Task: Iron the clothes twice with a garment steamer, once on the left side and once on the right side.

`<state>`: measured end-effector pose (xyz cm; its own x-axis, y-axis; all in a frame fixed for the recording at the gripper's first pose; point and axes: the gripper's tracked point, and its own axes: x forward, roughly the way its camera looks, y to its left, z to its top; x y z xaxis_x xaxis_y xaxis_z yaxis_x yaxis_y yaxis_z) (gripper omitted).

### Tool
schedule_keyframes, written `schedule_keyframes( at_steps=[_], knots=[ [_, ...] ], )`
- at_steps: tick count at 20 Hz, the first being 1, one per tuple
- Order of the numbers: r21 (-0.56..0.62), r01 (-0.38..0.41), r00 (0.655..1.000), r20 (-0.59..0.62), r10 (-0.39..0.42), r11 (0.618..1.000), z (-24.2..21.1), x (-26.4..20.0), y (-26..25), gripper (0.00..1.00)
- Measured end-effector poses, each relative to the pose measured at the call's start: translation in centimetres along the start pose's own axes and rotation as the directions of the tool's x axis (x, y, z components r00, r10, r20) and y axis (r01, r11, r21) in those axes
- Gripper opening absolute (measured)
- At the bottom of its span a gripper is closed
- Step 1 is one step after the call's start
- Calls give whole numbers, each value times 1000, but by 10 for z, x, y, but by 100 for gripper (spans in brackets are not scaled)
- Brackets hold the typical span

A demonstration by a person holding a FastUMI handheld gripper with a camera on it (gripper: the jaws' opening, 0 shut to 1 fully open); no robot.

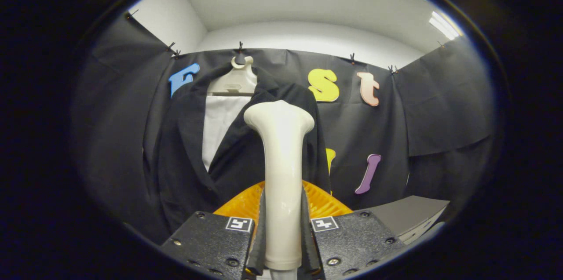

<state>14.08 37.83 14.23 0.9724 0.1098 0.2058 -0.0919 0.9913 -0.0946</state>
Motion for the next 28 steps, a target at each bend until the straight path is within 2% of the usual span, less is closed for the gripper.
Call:
schedule_keyframes(
  at_steps=[13, 28],
  knots=[
    [-32, 5, 985, -172, -11, 999, -88, -41, 9, 35],
    [-69, -13, 917, -397, -16, 998, -190, -97, 6, 36]
  ],
)
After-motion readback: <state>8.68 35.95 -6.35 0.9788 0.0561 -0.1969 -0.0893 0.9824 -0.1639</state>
